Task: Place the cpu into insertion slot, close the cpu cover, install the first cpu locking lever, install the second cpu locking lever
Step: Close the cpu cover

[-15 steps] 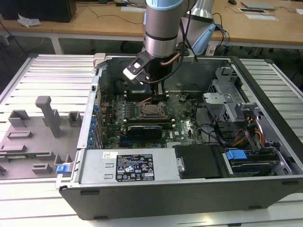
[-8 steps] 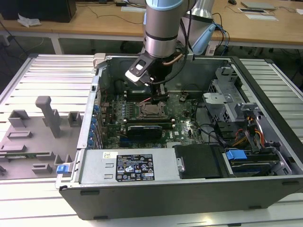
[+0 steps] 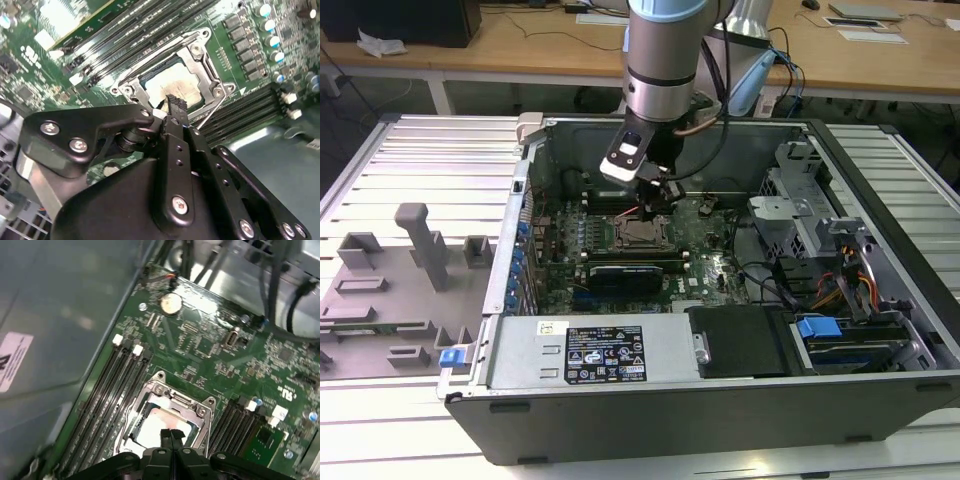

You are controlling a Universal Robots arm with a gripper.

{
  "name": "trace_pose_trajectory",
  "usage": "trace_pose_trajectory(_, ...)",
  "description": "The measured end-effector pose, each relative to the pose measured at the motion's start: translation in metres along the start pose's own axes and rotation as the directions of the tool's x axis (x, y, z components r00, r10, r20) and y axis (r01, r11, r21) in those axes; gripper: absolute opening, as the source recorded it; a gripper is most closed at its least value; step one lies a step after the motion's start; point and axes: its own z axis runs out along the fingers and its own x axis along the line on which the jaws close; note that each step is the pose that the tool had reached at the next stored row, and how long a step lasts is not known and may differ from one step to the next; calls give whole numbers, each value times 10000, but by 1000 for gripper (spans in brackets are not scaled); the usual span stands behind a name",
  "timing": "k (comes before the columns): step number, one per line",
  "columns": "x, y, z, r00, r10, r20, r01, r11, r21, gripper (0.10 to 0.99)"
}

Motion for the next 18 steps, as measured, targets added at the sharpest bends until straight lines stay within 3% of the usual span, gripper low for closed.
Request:
trace_pose_trajectory(4, 0, 0, 1, 9958, -915, -8, 915, 9958, 9, 106)
trace_pose_trajectory(6, 0, 0, 2, 9860, -1666, -15, 1666, 9860, 15, 106)
trace_pose_trajectory(8, 0, 0, 2, 9782, -2078, -18, 2078, 9782, 20, 106)
trace_pose_trajectory(10, 0, 0, 2, 9662, -2577, -24, 2577, 9662, 23, 106)
trace_pose_trajectory(11, 0, 0, 2, 9590, -2833, -26, 2833, 9590, 26, 106)
trace_pose_trajectory(13, 0, 0, 3, 9373, -3484, -32, 3484, 9373, 29, 106)
trace_pose_trajectory(17, 0, 1, 4, 9038, -4280, -28, 4280, 9038, 24, 106)
trace_pose_trajectory(18, 0, 0, 5, 8907, -4546, -20, 4546, 8907, 18, 106)
